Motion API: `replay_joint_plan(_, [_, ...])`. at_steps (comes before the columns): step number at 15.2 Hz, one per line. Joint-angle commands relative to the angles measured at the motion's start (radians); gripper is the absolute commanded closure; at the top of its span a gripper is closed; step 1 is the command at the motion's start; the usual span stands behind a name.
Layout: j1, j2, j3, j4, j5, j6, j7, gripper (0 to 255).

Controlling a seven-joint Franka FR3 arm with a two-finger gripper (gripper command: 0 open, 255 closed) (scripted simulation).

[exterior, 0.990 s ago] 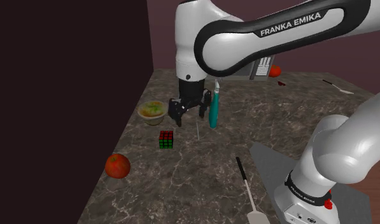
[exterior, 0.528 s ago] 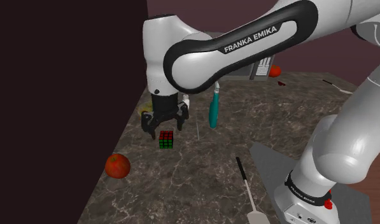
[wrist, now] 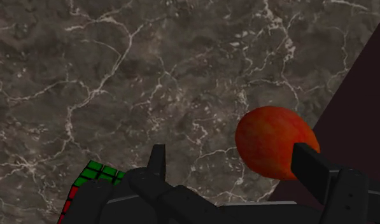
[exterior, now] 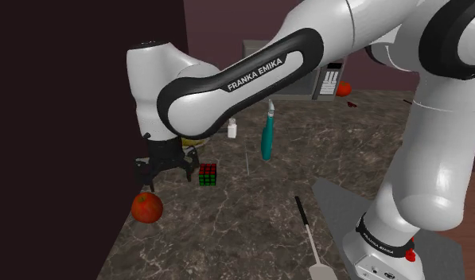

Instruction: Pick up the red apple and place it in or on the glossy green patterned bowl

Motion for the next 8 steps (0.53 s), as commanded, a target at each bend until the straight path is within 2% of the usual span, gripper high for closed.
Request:
replay_joint_plan(1, [0.030, 0.078, -0.002, 0.073, -0.040, 0.001, 0.057, 0])
replay_joint_plan(5, [0.106, 0.242, -0.023, 0.254, -0.113, -0.018, 0.145, 0])
replay_joint_plan(8, [0.111, 0.254, -0.028, 0.244, -0.119, 0.003, 0.149, 0])
